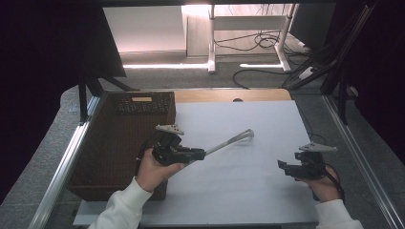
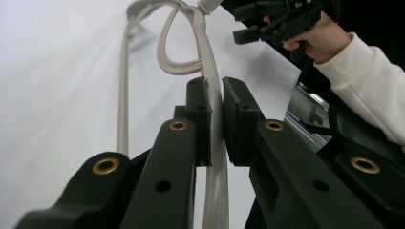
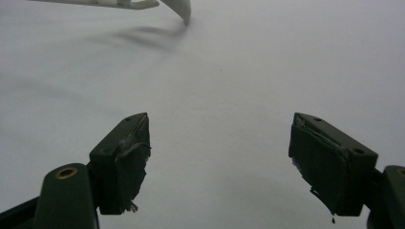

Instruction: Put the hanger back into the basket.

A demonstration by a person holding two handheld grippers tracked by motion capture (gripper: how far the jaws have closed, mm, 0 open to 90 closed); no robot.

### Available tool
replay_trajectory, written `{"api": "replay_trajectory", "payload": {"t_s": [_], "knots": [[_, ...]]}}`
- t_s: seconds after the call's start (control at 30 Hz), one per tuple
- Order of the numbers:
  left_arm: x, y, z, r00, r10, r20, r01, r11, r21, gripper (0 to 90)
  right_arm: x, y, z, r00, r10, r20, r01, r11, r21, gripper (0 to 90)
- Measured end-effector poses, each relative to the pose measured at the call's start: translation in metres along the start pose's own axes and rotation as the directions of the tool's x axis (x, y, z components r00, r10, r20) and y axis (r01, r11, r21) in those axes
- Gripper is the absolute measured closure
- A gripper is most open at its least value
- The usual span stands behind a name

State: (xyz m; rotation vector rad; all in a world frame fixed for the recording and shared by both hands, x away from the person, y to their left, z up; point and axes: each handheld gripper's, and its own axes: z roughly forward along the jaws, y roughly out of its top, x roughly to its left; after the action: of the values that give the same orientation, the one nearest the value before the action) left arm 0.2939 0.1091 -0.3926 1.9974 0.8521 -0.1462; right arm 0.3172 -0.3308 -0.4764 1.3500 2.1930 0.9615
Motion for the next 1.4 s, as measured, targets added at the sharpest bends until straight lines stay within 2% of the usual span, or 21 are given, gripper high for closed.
{"api": "replay_trajectory", "payload": {"t_s": [0.17,0.57,0.9,1.4], "knots": [[0.001,0.003,-0.009,1.0,-0.002,0.001,0.002,0.9998,-0.021,82.8,0.0,0.0,0.0,1.0,0.002,0.0,-0.002,1.0,0.001,22.4],[0.008,0.006,-0.042,0.9999,-0.011,-0.006,0.011,0.9957,-0.092,82.9,-0.001,-0.001,0.001,1.0,0.0,0.001,0.0,1.0,0.004,22.4],[0.015,0.002,-0.067,0.9994,-0.027,-0.021,0.024,0.9882,-0.152,82.8,-0.001,-0.001,0.002,1.0,-0.002,0.004,0.002,1.0,0.009,22.4],[0.027,-0.01,-0.103,0.9979,-0.046,-0.045,0.035,0.9762,-0.214,82.8,-0.001,-0.002,0.003,1.0,-0.003,0.005,0.003,1.0,0.013,22.3]]}}
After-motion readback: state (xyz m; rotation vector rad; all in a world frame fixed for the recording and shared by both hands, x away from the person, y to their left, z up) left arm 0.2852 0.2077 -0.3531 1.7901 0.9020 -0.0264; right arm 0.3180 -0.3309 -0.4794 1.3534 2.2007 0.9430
